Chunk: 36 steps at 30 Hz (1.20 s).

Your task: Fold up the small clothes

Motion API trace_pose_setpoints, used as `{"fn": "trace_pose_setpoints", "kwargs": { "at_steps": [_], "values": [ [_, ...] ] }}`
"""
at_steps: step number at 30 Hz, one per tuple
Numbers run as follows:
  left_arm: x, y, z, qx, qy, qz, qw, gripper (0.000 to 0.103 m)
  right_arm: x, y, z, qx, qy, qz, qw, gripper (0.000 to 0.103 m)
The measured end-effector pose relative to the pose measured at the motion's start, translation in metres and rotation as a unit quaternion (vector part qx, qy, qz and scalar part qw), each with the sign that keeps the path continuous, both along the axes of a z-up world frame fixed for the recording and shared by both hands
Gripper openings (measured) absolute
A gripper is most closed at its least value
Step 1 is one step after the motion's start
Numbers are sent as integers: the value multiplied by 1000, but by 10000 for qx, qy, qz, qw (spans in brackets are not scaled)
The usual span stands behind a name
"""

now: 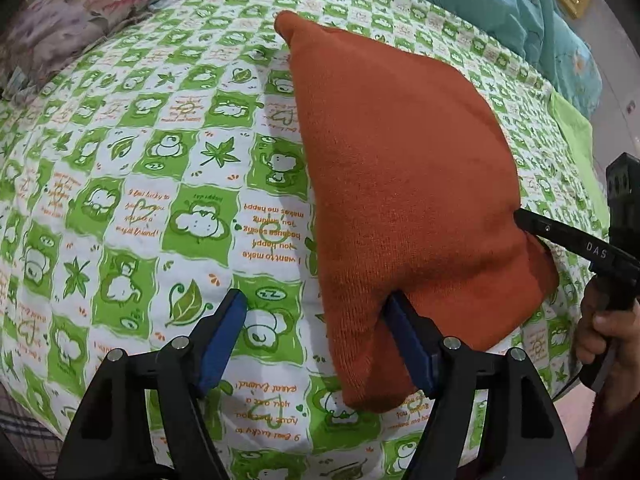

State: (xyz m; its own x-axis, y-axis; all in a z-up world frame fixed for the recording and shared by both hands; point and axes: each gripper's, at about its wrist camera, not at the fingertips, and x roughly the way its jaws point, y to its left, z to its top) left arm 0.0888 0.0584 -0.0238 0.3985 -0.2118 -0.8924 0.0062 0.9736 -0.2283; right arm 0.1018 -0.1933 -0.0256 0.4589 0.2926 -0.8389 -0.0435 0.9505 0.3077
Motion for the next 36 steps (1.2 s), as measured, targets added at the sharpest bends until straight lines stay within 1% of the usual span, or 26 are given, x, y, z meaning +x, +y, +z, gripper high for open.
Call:
{"fn": "trace_pose_setpoints", "kwargs": {
  "at_steps": [2, 5, 6, 7, 8, 10, 14, 16, 18, 19, 20, 22, 24, 27, 29, 30, 32, 34, 36],
  "values": [
    [0, 0, 3, 48, 47, -109, 9999, 74, 1, 1, 9, 6, 35, -12, 10000, 15],
    [0, 1, 11, 143, 82, -219, 9996, 73, -5, 6, 32, -102, -114, -28, 9999, 16],
    [0, 1, 13, 165, 105, -253, 9995, 72, -7, 8, 39, -143, -126, -38, 9998, 18],
    [1, 2, 15, 188, 138, -293, 9993, 72, -10, 10, 45, -178, -128, -58, 9997, 25],
    [2, 3, 17, 210, 182, -337, 9990, 72, -10, 11, 49, -205, -132, -68, 9997, 34],
    [6, 6, 20, 238, 255, -390, 9986, 72, -14, 14, 55, -269, -137, -98, 9995, 41],
    [14, 16, 32, 282, 234, -561, 9978, 72, -14, 24, 61, -410, -36, -113, 9991, 41],
    [17, 21, 38, 394, 183, -692, 9967, 72, -12, 25, 62, -350, 7, -179, 9992, 41],
    [18, 21, 41, 422, 136, -797, 9958, 72, -11, 29, 63, -269, 23, -323, 9991, 42],
    [18, 23, 43, 440, 102, -856, 9953, 72, -12, 30, 64, -226, 13, -372, 9991, 44],
    [18, 23, 44, 464, 85, -881, 9950, 72, -13, 33, 63, -176, 27, -424, 9989, 49],
    [16, 25, 45, 486, 81, -935, 9944, 72, -16, 37, 60, -112, 89, -473, 9988, 54],
    [13, 25, 46, 532, 118, -917, 9943, 72, -21, 43, 55, -34, 190, -453, 9988, 56],
    [4, 31, 49, 473, 173, -840, 9952, 72, -29, 50, 50, 18, 324, -331, 9989, 60],
    [-2, 29, 53, 510, 165, -874, 9947, 72, -37, 52, 49, 32, 379, -240, 9990, 64],
    [-5, 27, 55, 563, 158, -927, 9940, 72, -42, 53, 49, 37, 402, -232, 9989, 65],
    [-4, 13, 55, 702, 116, -1094, 9914, 73, -50, 51, 47, 88, 456, -242, 9986, 71],
    [-1, 4, 55, 784, 89, -1203, 9896, 73, -55, 47, 43, 187, 512, -288, 9981, 72],
    [5, -2, 53, 788, 108, -1206, 9895, 73, -57, 43, 37, 282, 654, -366, 9968, 73]
  ]
}}
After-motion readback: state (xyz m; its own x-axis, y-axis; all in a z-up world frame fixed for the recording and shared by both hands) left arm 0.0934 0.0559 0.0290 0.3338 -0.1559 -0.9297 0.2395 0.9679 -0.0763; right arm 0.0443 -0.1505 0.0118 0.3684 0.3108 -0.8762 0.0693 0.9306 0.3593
